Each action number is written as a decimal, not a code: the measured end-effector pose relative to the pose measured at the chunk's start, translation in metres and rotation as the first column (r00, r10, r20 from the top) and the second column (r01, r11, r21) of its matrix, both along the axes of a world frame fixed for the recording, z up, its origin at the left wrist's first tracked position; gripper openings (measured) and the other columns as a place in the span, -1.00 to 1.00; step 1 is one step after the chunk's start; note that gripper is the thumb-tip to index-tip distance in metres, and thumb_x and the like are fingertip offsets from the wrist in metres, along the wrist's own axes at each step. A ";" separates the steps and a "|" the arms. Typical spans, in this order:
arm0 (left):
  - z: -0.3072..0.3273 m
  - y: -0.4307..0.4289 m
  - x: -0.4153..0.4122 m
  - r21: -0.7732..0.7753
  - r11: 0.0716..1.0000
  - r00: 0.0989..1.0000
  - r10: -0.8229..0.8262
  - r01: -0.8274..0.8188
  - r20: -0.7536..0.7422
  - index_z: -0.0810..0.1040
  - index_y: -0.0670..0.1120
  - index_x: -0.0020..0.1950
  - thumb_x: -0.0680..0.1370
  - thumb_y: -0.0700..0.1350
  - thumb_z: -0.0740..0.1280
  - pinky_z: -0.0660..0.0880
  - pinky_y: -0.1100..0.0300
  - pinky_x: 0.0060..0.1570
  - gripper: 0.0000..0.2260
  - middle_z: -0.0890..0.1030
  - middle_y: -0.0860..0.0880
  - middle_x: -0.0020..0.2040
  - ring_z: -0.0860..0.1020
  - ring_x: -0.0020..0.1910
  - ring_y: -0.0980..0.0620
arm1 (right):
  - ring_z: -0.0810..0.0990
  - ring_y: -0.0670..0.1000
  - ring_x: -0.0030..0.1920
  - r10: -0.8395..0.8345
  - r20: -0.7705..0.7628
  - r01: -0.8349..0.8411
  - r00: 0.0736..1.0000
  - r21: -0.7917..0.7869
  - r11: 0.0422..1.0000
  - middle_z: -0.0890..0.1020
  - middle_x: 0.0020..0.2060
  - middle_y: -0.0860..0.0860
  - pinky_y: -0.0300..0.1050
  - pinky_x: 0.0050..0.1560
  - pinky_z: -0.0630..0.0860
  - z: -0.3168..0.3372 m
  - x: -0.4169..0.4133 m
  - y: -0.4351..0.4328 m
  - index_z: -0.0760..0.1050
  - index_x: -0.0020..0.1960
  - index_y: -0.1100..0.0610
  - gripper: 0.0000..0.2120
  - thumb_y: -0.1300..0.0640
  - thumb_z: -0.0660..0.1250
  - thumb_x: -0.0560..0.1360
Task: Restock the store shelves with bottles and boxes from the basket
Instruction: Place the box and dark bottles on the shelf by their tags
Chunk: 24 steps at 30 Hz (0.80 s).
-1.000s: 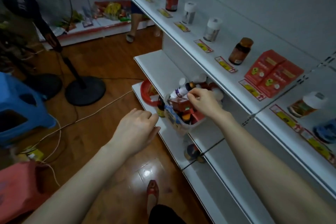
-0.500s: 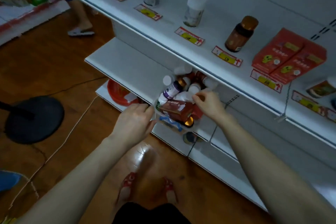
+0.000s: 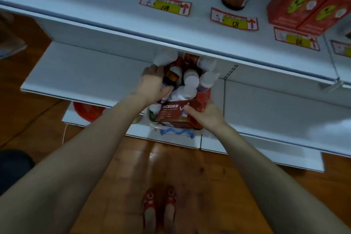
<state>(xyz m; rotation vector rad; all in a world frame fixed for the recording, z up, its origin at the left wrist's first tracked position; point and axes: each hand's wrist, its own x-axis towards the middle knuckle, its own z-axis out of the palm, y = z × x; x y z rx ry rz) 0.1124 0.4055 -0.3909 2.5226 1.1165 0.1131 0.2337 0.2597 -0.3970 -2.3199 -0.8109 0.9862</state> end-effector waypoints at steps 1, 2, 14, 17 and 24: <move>-0.006 0.005 0.006 -0.008 1.000 1.000 -0.005 0.006 0.014 0.39 -0.31 0.27 0.44 0.18 0.26 0.32 0.01 0.09 -0.37 0.45 -0.33 0.18 0.41 0.16 -0.27 | 0.54 0.10 0.15 -0.034 -0.046 0.034 0.998 0.007 0.999 0.57 0.13 0.07 -0.19 0.04 0.42 -0.004 -0.002 -0.002 0.37 0.27 0.17 -0.44 -0.11 0.39 0.41; -0.010 0.008 0.011 -0.014 1.000 1.000 -0.017 0.017 0.025 0.42 -0.31 0.25 0.39 0.25 0.18 0.32 0.01 0.11 -0.30 0.47 -0.33 0.18 0.42 0.17 -0.27 | 0.55 0.10 0.14 -0.071 -0.086 0.073 0.994 0.026 0.997 0.58 0.12 0.08 -0.14 0.08 0.46 -0.006 -0.004 -0.002 0.39 0.25 0.18 -0.47 -0.07 0.41 0.41; -0.018 -0.003 0.017 -0.166 0.986 0.969 0.055 -0.014 0.242 0.33 -0.27 0.27 0.47 -0.13 0.38 0.35 0.13 -0.02 -0.55 0.51 -0.27 0.16 0.48 0.12 -0.24 | 0.51 -0.01 0.00 -0.125 -0.090 0.138 0.988 0.166 0.976 0.50 -0.01 -0.01 -0.12 0.00 0.53 0.007 -0.013 -0.015 0.33 0.29 0.18 -0.55 0.10 0.36 0.46; -0.007 -0.015 0.000 -0.237 0.972 0.918 0.098 -0.005 0.385 0.35 -0.29 0.25 0.45 -0.18 0.42 0.35 0.22 -0.07 -0.55 0.52 -0.27 0.14 0.50 0.11 -0.20 | 0.50 -0.08 -0.01 -0.032 -0.067 0.047 0.997 0.247 0.968 0.49 0.02 -0.06 -0.36 -0.15 0.46 0.024 -0.014 -0.026 0.29 0.35 0.10 -0.52 0.11 0.34 0.48; 0.048 -0.055 -0.048 -0.304 0.953 0.820 0.186 -0.016 0.541 0.34 -0.20 0.29 0.44 -0.11 0.45 0.35 0.32 0.03 -0.50 0.45 -0.02 0.15 0.39 0.14 0.13 | 0.54 -0.25 0.03 0.073 -0.132 -0.019 0.989 0.368 0.930 0.52 0.08 -0.14 -0.42 -0.02 0.53 0.073 -0.028 -0.066 0.27 0.40 -0.02 -0.52 0.21 0.27 0.52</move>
